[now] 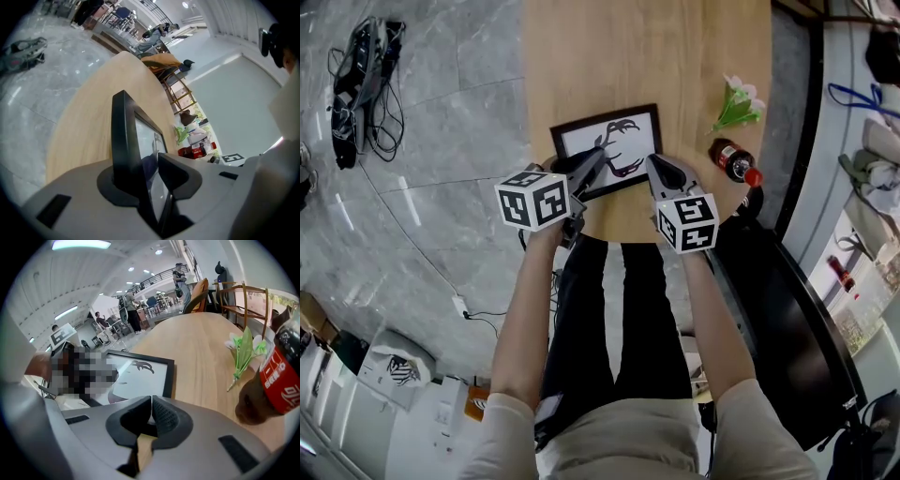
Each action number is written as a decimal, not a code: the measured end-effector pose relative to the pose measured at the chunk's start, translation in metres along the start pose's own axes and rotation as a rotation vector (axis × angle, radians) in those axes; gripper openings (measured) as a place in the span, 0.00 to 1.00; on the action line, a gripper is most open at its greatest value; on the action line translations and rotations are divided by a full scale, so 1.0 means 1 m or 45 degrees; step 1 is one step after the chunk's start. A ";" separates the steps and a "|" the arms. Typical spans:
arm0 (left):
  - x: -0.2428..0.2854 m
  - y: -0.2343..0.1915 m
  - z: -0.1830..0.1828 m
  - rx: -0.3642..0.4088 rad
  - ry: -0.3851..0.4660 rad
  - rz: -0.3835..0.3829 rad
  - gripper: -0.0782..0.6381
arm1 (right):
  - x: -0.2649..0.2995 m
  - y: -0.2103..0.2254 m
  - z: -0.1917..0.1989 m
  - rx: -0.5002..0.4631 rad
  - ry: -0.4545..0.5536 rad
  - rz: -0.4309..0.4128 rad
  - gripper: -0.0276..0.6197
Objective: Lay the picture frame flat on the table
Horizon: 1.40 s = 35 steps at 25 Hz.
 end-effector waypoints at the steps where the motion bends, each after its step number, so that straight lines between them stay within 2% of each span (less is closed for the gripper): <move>1: 0.000 0.003 -0.003 0.046 -0.016 -0.051 0.30 | -0.001 0.001 -0.001 -0.009 -0.002 0.007 0.10; 4: -0.001 0.010 -0.012 0.182 -0.059 -0.177 0.36 | -0.002 -0.001 -0.003 -0.023 -0.001 0.018 0.10; 6: -0.001 0.012 -0.016 0.233 -0.074 -0.230 0.40 | -0.002 -0.002 -0.003 -0.013 0.003 0.016 0.10; 9: 0.001 0.012 -0.016 0.255 -0.079 -0.288 0.44 | -0.003 0.001 0.000 0.004 0.009 0.016 0.10; 15: 0.003 0.007 -0.012 0.221 -0.068 -0.407 0.51 | -0.004 -0.005 0.005 -0.005 0.000 0.033 0.10; 28: -0.005 -0.011 -0.003 0.108 -0.145 -0.391 0.52 | -0.007 -0.004 0.012 0.031 -0.008 0.067 0.10; 35: -0.008 -0.016 -0.001 0.170 -0.199 -0.420 0.52 | -0.005 -0.004 0.010 0.028 -0.011 0.096 0.10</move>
Point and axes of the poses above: the fingertips, and each gripper's own axes: x forward along the fingers, y to its right, z out of its underside, the point moved 10 cm from there along -x, backward along the fingers, and after that the axes turned 10 degrees about z, right-handed, at the moved point
